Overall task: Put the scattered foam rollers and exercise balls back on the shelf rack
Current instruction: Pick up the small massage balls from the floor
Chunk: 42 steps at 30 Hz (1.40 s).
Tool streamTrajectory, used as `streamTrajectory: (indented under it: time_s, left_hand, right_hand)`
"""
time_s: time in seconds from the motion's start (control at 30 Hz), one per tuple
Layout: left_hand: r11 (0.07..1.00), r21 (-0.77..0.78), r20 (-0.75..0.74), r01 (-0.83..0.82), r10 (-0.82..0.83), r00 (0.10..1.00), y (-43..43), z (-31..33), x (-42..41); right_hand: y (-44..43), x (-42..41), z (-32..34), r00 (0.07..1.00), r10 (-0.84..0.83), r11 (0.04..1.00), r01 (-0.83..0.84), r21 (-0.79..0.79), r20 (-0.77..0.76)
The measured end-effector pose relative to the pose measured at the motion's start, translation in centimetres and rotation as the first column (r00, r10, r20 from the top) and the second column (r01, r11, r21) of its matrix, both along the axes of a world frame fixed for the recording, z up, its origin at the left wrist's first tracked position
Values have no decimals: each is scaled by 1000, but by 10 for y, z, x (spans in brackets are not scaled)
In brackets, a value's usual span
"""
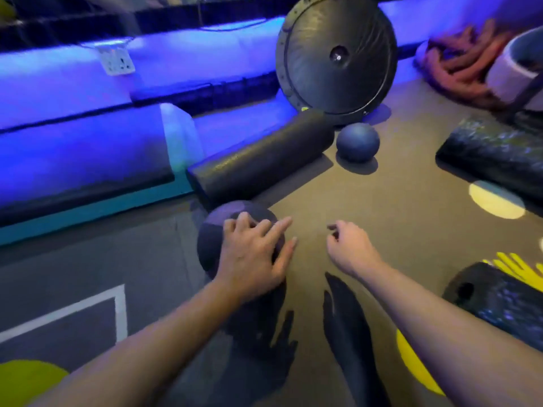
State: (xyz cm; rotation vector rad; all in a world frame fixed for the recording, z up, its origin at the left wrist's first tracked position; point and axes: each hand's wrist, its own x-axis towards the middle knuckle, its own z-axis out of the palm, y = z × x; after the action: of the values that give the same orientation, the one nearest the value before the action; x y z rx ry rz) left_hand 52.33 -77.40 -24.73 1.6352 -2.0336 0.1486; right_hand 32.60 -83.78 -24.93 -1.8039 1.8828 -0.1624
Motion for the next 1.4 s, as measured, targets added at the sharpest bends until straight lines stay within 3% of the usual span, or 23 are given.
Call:
streamTrajectory:
  time_s: [0.07,0.1,0.13,0.17,0.23,0.27,0.3,0.37,0.4,0.43,0.5,0.6,0.67,0.73,0.8,0.83,0.93,1.0,1.07,1.17,1.33,1.4]
  left_hand:
    - [995,-92,-205,30,-49,977,-22,17,19]
    - [994,-94,-166,-59,43,985,-36,16,36]
    - [987,-3,-121,-159,157,980,-46,13,55]
    - [958,205,-132,-202,231,964,-51,6,69]
    - [793,608,-350,-31,303,886,-42,-6,69]
    - [718,690,-465,91,344,816,-33,-13,58]
    - [669,716,-549,199,364,752,-25,-18,46]
    - [647,683,-640,338,308,704,-19,-26,24]
    - [663,666,-639,342,271,720,-22,-29,15]
    - [692,648,-633,318,258,730,-29,-30,10]
    - [724,641,-644,255,326,692,-52,-22,4]
    - [750,653,-533,104,357,767,-75,1,-5]
    - [742,668,-441,59,331,834,-87,16,-20]
    - [732,679,-378,59,279,883,-103,27,-43]
    - [744,668,-298,33,227,927,-127,34,-68]
    - [765,643,-265,12,208,941,-138,36,-75]
    - [820,570,-269,-45,238,933,-189,33,-113]
    - [845,526,-320,-96,301,898,-223,27,-138]
    - [885,457,-247,-90,224,943,-257,18,-163]
    - [883,468,-103,-44,104,989,-311,6,-205]
    - [896,443,-41,18,0,999,-379,3,-259]
    - [900,435,15,-30,26,1000,-401,-4,-268]
  right_hand:
    - [-15,7,2,998,-42,998,44,-33,56]
    - [-19,8,3,995,-48,998,52,-47,91]
    - [-21,8,3,991,-43,997,51,-62,129]
    - [-23,8,3,987,-30,995,45,-89,159]
    - [-22,8,11,962,21,994,9,-106,272]
    - [-16,7,15,940,114,991,-83,-107,323]
    - [-7,7,19,915,270,961,-238,-139,300]
    - [11,-1,19,814,580,790,-561,-247,7]
    - [15,-10,16,753,647,712,-652,-258,-119]
    - [13,-20,18,724,671,690,-688,-225,-156]
    - [-11,-46,29,751,658,744,-659,-113,-46]
    - [-59,-86,53,846,469,820,-523,232,253]
    - [-91,-109,60,924,228,865,-337,372,307]
    - [-119,-118,54,963,80,973,-132,189,259]
    - [-138,-105,48,957,-36,998,51,-46,288]
    - [-140,-86,47,973,-13,996,32,-81,230]
    - [-140,-76,31,953,266,960,-275,-49,-144]
    - [-144,-107,16,922,229,936,-296,-190,-312]
    - [-159,-146,7,960,81,941,-162,-297,-267]
    - [-178,-191,1,994,-30,958,-1,-288,-102]
    - [-180,-238,-14,992,-43,956,76,-282,120]
    - [-176,-242,-17,985,-61,949,107,-296,162]
